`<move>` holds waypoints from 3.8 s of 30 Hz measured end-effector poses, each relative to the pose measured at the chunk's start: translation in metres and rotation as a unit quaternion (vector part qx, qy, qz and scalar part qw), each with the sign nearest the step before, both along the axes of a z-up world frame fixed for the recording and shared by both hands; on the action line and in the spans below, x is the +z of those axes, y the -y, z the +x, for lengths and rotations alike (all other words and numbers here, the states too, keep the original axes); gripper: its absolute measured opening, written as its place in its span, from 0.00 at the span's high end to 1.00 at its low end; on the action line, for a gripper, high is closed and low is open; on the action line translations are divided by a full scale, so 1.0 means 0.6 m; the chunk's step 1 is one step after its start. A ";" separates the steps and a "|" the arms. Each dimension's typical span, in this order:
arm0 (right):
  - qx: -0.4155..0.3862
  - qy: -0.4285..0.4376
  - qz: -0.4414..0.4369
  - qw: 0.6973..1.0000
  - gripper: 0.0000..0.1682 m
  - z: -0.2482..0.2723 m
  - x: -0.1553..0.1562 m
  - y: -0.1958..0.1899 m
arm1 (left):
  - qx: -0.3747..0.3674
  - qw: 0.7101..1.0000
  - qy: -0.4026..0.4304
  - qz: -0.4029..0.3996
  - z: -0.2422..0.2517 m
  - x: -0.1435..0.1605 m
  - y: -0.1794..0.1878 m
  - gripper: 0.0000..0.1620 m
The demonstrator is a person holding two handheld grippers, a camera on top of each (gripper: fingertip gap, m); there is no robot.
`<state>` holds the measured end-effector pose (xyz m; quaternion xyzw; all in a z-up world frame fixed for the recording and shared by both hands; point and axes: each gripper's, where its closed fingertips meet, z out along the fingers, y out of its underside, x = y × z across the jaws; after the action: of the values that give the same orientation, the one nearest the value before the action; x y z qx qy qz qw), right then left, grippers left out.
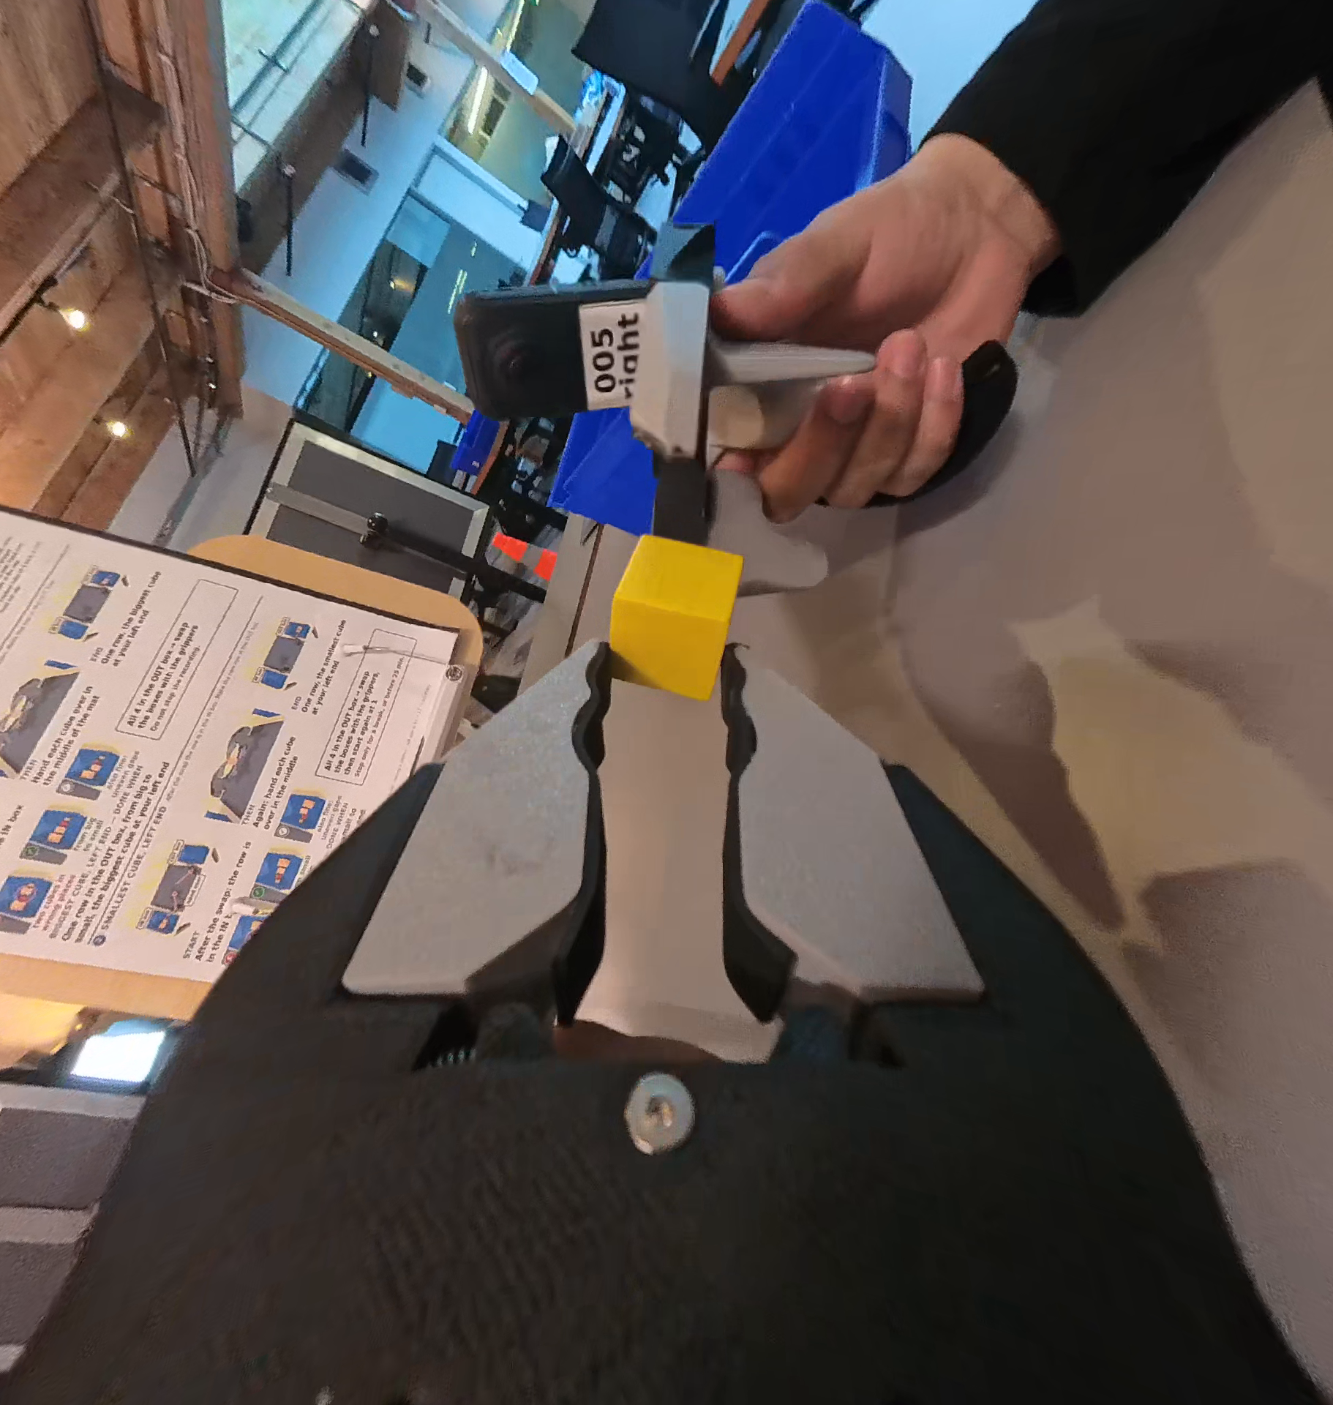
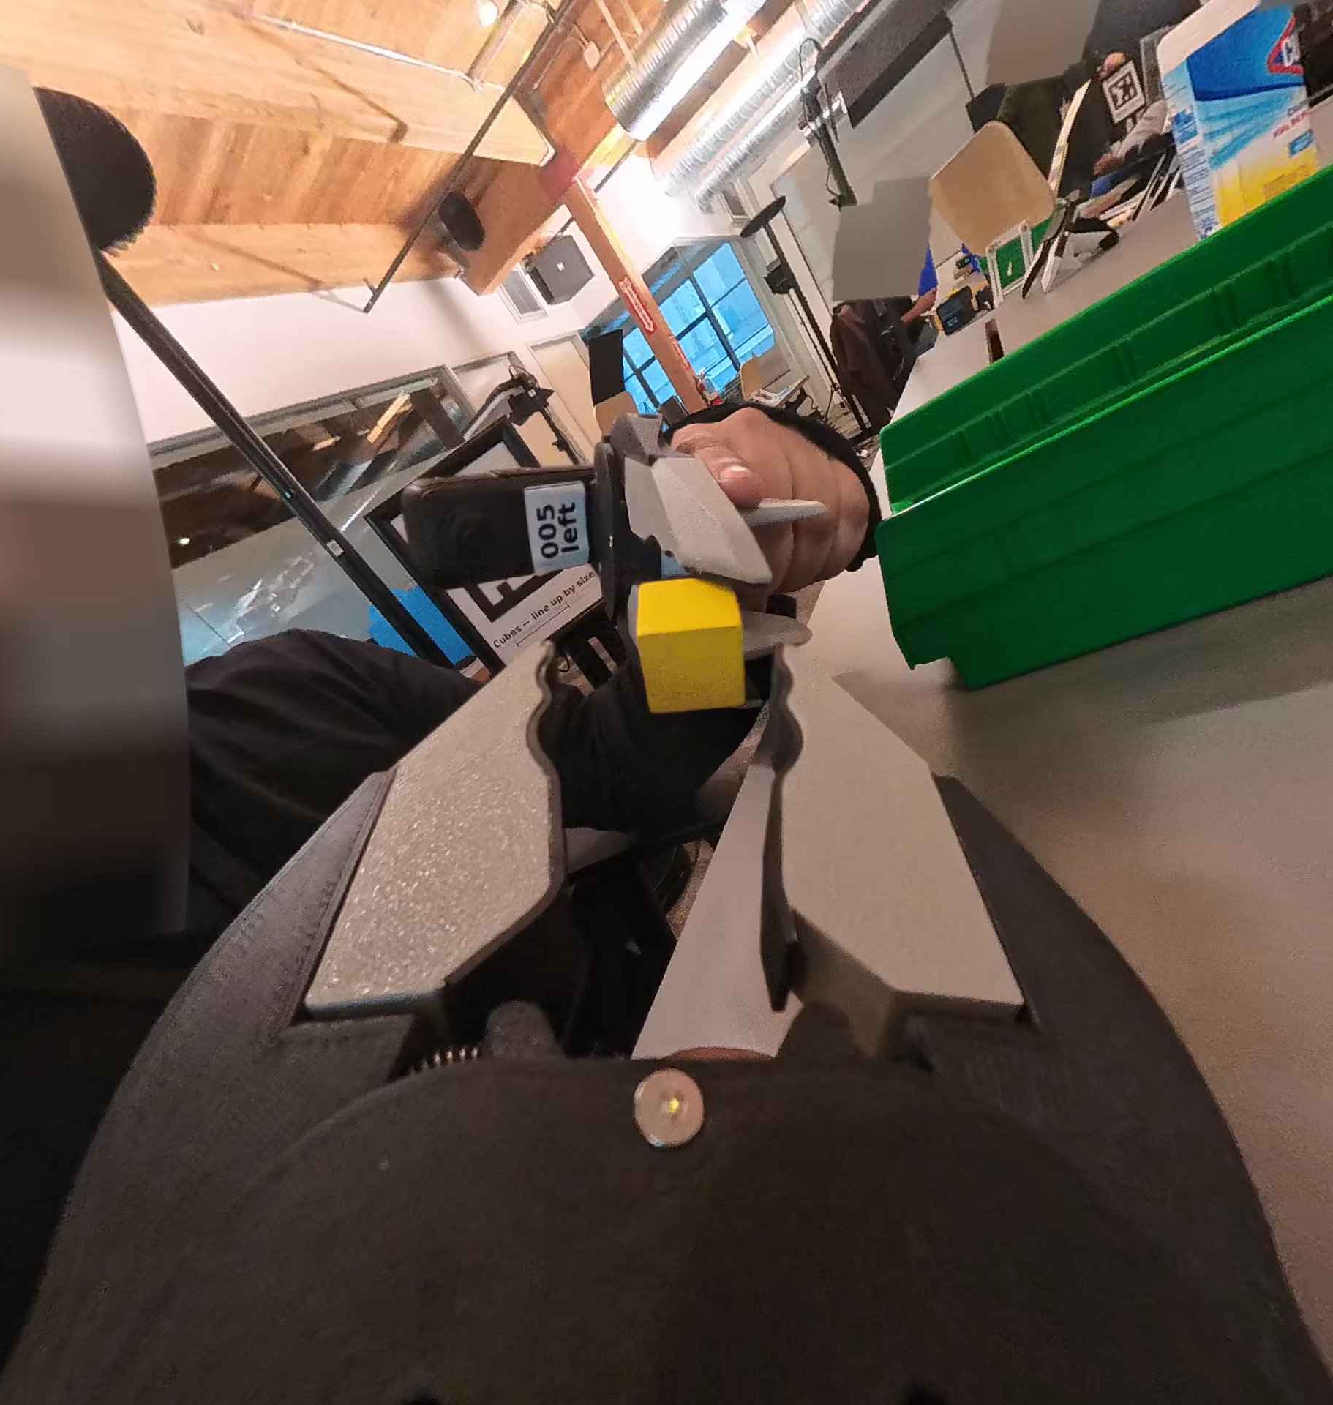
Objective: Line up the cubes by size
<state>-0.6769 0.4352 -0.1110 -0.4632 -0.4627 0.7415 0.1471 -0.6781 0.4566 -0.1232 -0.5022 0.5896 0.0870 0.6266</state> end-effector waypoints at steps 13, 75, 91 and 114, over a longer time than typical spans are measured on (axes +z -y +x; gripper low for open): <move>-0.049 0.022 0.060 0.997 0.85 -0.006 -0.017 -0.014 | 0.023 0.999 0.009 -0.028 0.017 -0.013 -0.016 0.83; -0.201 0.511 0.479 0.685 0.58 0.474 -0.055 -0.371 | -0.034 0.990 0.060 -0.123 -0.022 -0.017 0.020 0.94; -0.272 0.170 0.428 0.845 0.54 0.027 -0.050 -0.155 | 0.388 0.850 0.232 -0.271 -0.345 0.035 -0.108 0.81; -0.208 0.163 0.361 0.894 0.58 0.023 -0.105 -0.124 | 0.275 0.742 -0.466 -0.397 -0.521 -0.147 -0.040 0.78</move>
<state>-0.6629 0.5098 -0.1742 -0.5782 -0.6094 0.3899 0.3774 -0.9905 0.4806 -0.2113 -0.7430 0.6251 0.2369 -0.0331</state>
